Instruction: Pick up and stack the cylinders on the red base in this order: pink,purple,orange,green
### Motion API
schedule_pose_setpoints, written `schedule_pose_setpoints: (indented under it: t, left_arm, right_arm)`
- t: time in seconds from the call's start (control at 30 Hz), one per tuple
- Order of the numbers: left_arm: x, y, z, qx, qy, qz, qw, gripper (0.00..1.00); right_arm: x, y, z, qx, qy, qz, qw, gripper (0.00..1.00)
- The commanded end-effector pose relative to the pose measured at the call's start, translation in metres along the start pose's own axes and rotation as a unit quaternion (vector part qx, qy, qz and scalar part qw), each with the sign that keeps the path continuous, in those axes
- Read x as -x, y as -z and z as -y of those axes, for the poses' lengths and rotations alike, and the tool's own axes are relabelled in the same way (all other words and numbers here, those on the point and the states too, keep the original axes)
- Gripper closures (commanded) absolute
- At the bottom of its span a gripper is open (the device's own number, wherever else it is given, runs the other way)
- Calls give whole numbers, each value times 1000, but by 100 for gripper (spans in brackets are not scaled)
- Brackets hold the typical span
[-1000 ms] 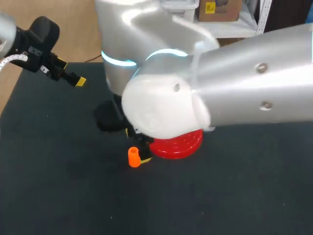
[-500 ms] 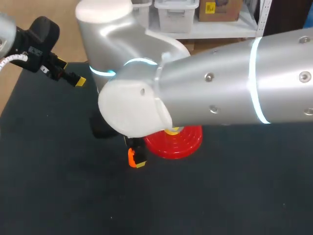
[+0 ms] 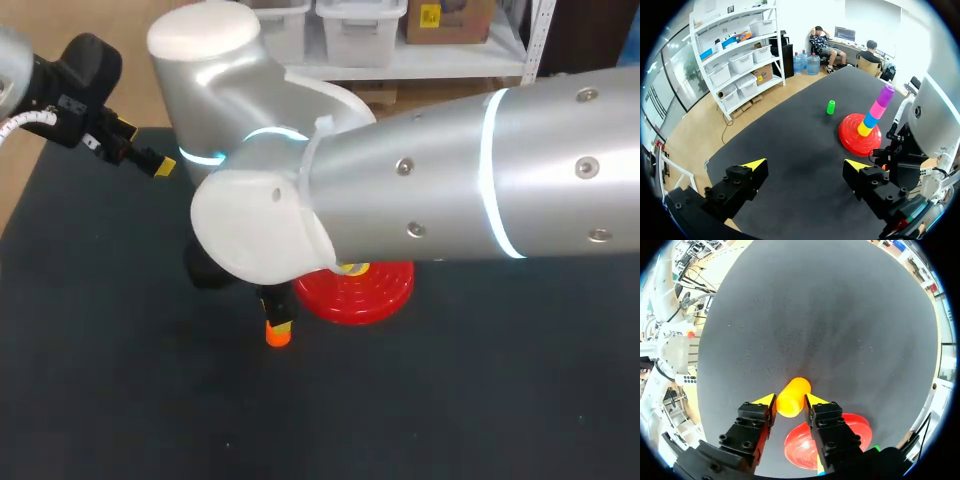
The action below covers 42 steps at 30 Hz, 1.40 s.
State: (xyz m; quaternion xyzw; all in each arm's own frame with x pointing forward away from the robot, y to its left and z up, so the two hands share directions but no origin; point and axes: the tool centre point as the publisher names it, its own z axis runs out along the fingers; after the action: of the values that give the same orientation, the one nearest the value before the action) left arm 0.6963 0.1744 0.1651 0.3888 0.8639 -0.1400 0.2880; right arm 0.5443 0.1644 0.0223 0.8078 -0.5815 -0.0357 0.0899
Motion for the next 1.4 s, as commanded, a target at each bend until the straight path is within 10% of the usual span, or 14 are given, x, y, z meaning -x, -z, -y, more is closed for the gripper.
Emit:
schedule_pose_setpoints:
  t: [0.03, 0.93, 1.4]
  left_arm:
    - [0, 0, 0, 1, 0, -1, 1000, 0]
    - [0, 0, 0, 1, 0, -1, 1000, 0]
    - [0, 0, 0, 1, 0, -1, 1000, 0]
  right_arm:
    - [-3, 2, 0, -1, -9, 1, 1000, 100]
    - [-88, 213, -1, -81, -127, 36, 988, 100]
    - [-132, 215, 18, -54, -191, 67, 978, 100]
